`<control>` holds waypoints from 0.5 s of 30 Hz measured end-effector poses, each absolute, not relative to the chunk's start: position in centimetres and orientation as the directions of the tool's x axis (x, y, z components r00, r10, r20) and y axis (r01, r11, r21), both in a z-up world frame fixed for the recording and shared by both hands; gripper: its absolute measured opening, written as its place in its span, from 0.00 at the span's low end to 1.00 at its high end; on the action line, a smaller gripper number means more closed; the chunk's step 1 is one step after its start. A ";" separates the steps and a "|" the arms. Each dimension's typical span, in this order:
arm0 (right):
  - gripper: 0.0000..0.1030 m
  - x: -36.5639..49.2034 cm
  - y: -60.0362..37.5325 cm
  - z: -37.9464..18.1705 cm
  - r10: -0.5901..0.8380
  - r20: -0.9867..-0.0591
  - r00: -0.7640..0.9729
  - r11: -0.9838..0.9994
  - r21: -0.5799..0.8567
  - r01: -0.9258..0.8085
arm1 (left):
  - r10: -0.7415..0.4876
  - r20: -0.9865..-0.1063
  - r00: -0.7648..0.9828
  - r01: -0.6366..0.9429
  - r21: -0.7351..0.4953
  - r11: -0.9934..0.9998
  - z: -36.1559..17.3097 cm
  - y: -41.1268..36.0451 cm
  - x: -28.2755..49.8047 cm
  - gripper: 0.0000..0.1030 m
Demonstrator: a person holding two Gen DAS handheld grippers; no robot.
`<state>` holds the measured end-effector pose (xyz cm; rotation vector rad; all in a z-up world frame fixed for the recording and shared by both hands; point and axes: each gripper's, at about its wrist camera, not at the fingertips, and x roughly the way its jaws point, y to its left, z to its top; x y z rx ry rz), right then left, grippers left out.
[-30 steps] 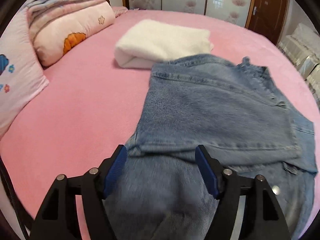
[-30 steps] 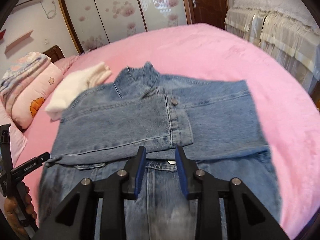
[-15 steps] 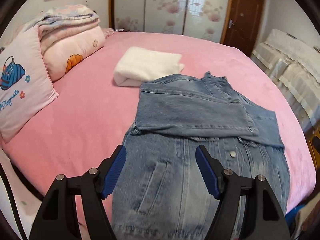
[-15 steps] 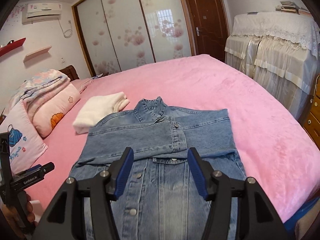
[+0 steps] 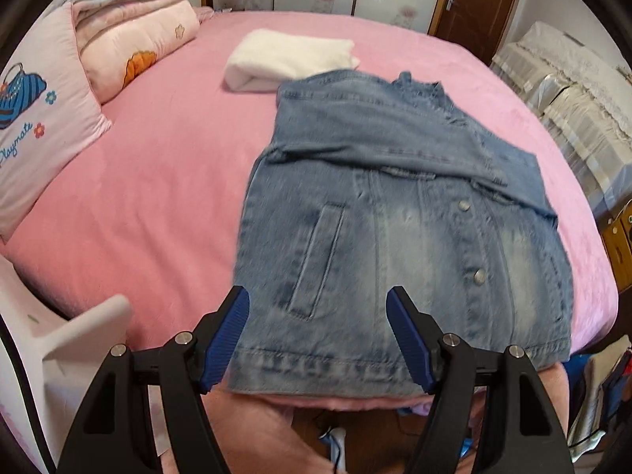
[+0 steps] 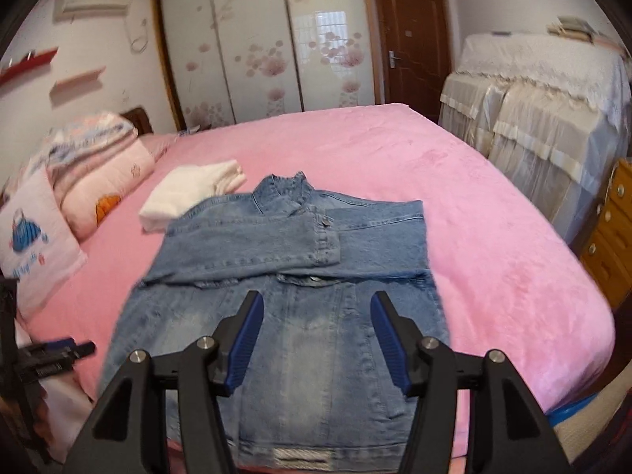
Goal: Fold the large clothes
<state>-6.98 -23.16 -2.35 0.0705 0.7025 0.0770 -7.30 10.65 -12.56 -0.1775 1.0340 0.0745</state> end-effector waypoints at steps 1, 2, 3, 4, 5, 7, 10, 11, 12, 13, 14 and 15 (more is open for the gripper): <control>0.62 -7.2 -23.3 -3.0 0.089 -0.656 0.750 0.996 0.076 -0.051 | -0.029 -0.867 0.497 -0.140 -0.113 0.984 -13.2 11.1 -7.4 0.69; 0.63 -7.4 -23.5 -3.5 0.085 -0.668 0.739 0.996 0.068 -0.053 | -0.027 -0.873 0.487 -0.142 -0.109 0.984 -13.6 11.4 -7.5 0.69; 0.63 -7.6 -23.7 -4.5 0.079 -0.689 0.721 0.997 0.057 -0.055 | -0.026 -0.882 0.471 -0.145 -0.107 0.984 -14.2 11.8 -7.5 0.69; 0.63 -7.7 -23.8 -5.2 0.075 -0.706 0.705 0.997 0.049 -0.057 | -0.032 -0.890 0.456 -0.145 -0.110 0.983 -14.8 12.1 -7.5 0.69; 0.63 -7.7 -24.0 -6.0 0.072 -0.721 0.689 0.997 0.044 -0.058 | -0.039 -0.895 0.444 -0.145 -0.115 0.983 -15.4 12.4 -7.5 0.69; 0.63 -7.8 -24.7 -7.9 0.062 -0.759 0.648 0.998 0.037 -0.052 | -0.058 -0.905 0.422 -0.144 -0.130 0.981 -16.7 13.1 -7.5 0.68; 0.63 -8.1 -26.4 -10.1 0.040 -0.789 0.613 0.999 0.039 -0.014 | -0.084 -0.916 0.392 -0.160 -0.158 0.974 -19.2 14.4 -7.7 0.69; 0.63 -8.3 -27.2 -10.9 0.038 -0.795 0.605 0.999 0.052 0.006 | -0.096 -0.919 0.382 -0.164 -0.170 0.972 -19.9 14.8 -7.7 0.68; 0.63 -8.4 -27.7 -11.5 0.041 -0.801 0.597 0.998 0.065 0.018 | -0.104 -0.922 0.372 -0.167 -0.177 0.970 -20.6 15.1 -7.7 0.68; 0.63 -8.3 -28.5 -12.4 0.045 -0.813 0.580 0.996 0.079 0.034 | -0.105 -0.926 0.362 -0.169 -0.176 0.970 -21.2 15.4 -7.7 0.68; 0.63 -8.2 -29.1 -13.0 0.049 -0.823 0.566 0.995 0.088 0.042 | -0.104 -0.929 0.356 -0.171 -0.174 0.970 -21.7 15.7 -7.8 0.68; 0.63 -8.1 -29.6 -13.7 0.051 -0.832 0.553 0.994 0.094 0.050 | -0.100 -0.930 0.353 -0.172 -0.170 0.970 -22.2 15.9 -7.8 0.68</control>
